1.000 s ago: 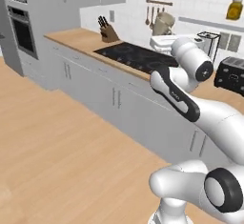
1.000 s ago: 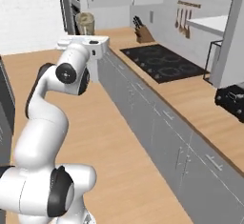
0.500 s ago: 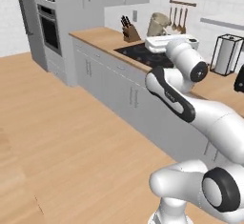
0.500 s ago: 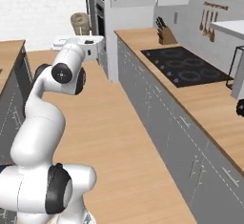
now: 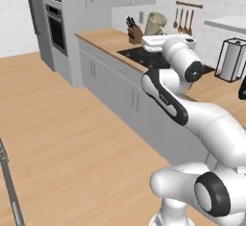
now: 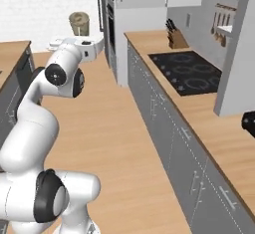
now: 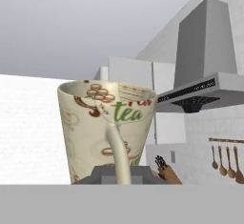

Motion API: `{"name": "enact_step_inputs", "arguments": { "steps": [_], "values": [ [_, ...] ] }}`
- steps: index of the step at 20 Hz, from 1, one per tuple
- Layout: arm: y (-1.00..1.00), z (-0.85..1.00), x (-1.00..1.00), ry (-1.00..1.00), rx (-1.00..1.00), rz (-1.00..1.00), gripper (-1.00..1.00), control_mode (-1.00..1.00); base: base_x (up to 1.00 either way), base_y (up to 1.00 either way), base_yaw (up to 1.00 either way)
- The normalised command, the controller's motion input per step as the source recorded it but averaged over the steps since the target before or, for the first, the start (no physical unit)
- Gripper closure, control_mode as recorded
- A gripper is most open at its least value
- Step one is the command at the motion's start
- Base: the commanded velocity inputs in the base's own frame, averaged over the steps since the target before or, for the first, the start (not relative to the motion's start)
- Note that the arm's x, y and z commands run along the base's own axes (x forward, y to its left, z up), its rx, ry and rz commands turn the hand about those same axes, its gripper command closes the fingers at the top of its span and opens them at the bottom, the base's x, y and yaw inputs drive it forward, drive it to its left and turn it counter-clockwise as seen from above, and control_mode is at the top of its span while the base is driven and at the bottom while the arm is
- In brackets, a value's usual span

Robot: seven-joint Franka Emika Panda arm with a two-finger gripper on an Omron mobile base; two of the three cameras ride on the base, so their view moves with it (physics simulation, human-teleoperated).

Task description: Gather all objects into one cabinet and sort the glasses and bowls to opposite sides.

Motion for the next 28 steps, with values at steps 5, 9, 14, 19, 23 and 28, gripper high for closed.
{"name": "enact_step_inputs", "arguments": {
  "steps": [5, 9, 14, 19, 23, 28],
  "values": [
    [0.0, 0.0, 0.0, 0.0, 0.0, 0.0, 1.0, 1.0, 0.11, -0.65, 0.13],
    [0.0, 0.0, 0.0, 0.0, 0.0, 0.0, 1.0, 1.0, 0.13, -0.17, 0.09],
    [0.0, 0.0, 0.0, 0.0, 0.0, 0.0, 1.0, 1.0, 0.63, 0.37, 0.05],
    [0.0, 0.0, 0.0, 0.0, 0.0, 0.0, 1.0, 1.0, 1.0, 0.51, 0.08],
    [0.0, 0.0, 0.0, 0.0, 0.0, 0.0, 1.0, 1.0, 1.0, 0.56, 0.09],
    [0.0, 0.0, 0.0, 0.0, 0.0, 0.0, 1.0, 1.0, 1.0, 0.59, 0.11]
  ]
}}
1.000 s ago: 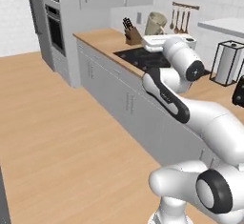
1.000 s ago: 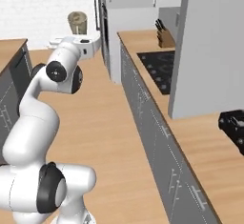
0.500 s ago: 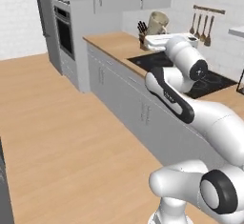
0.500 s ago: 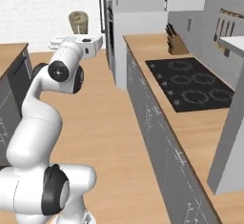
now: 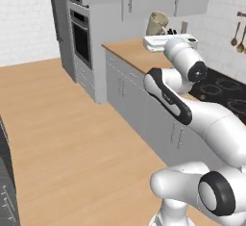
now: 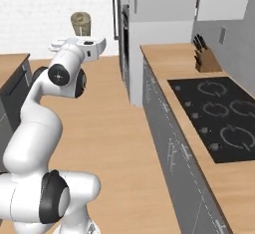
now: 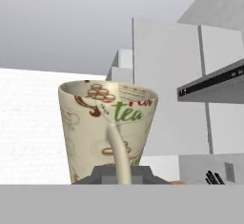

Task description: Gather all objects into one cabinet and sort the glasses and bowls to opposite sides.

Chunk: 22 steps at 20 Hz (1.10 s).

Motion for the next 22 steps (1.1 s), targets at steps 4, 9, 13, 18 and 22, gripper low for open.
{"name": "enact_step_inputs", "arguments": {
  "steps": [4, 9, 13, 18, 22],
  "values": [
    [0.0, 0.0, 0.0, 0.0, 0.0, 0.0, 1.0, 1.0, 1.0, 0.51, 0.12],
    [0.0, 0.0, 0.0, 0.0, 0.0, 0.0, 1.0, 1.0, 1.0, 0.51, 0.07],
    [0.0, 0.0, 0.0, 0.0, 0.0, 0.0, 1.0, 1.0, 1.0, 0.38, 0.01],
    [0.0, 0.0, 0.0, 0.0, 0.0, 0.0, 1.0, 1.0, 1.0, 0.27, 0.0],
    [0.0, 0.0, 0.0, 0.0, 0.0, 0.0, 1.0, 1.0, 0.95, 0.23, -0.01]
  ]
}}
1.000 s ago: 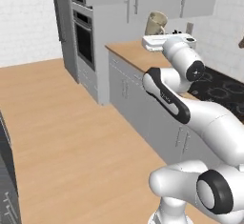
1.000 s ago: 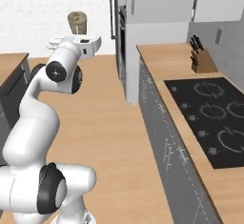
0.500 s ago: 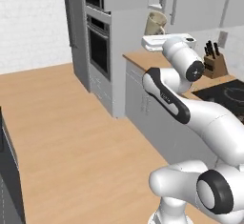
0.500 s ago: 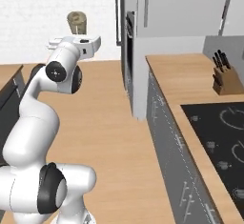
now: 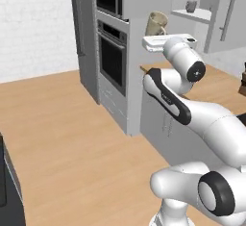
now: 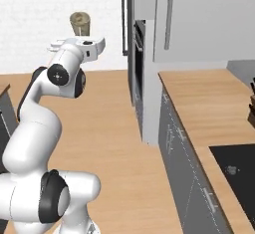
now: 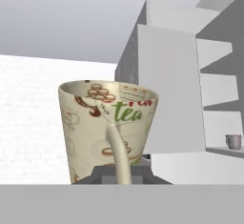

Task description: Gather all objects into one cabinet and sort the glasses and bowls to opposite sides.

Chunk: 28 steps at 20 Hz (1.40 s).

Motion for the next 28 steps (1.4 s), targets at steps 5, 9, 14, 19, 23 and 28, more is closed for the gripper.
{"name": "enact_step_inputs", "arguments": {
  "steps": [5, 9, 14, 19, 23, 28],
  "values": [
    [0.0, 0.0, 0.0, 0.0, 0.0, 0.0, 1.0, 1.0, 0.74, 0.04, -0.17],
    [0.0, 0.0, 0.0, 0.0, 0.0, 0.0, 1.0, 1.0, 0.54, 0.0, -0.37],
    [0.0, 0.0, 0.0, 0.0, 0.0, 0.0, 1.0, 1.0, 0.39, 0.0, -0.44],
    [0.0, 0.0, 0.0, 0.0, 0.0, 0.0, 1.0, 1.0, 0.33, 0.0, -0.41],
    [0.0, 0.0, 0.0, 0.0, 0.0, 0.0, 1.0, 1.0, 0.24, 0.09, -0.32],
    [0.0, 0.0, 0.0, 0.0, 0.0, 0.0, 1.0, 1.0, 0.25, 0.59, -0.07]
  ]
}}
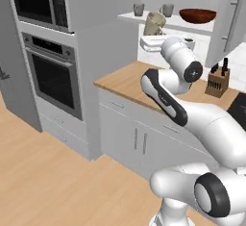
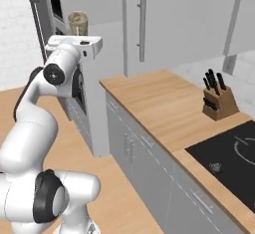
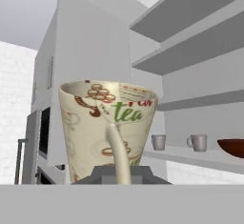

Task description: Gather all objects into one cabinet and sort the glasses and bowls to opposite sides.

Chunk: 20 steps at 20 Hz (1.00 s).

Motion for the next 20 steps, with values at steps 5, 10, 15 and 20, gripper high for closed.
{"name": "enact_step_inputs", "arguments": {
  "steps": [5, 10, 15, 20],
  "values": [
    [0.0, 0.0, 0.0, 0.0, 0.0, 0.0, 1.0, 1.0, 0.77, 0.77, -0.07],
    [0.0, 0.0, 0.0, 0.0, 0.0, 0.0, 1.0, 1.0, 0.97, 0.35, -0.19],
    [0.0, 0.0, 0.0, 0.0, 0.0, 0.0, 1.0, 1.0, 0.64, -0.2, -0.38],
    [0.0, 0.0, 0.0, 0.0, 0.0, 0.0, 1.0, 1.0, 0.14, -0.33, -0.48]
  ]
}}
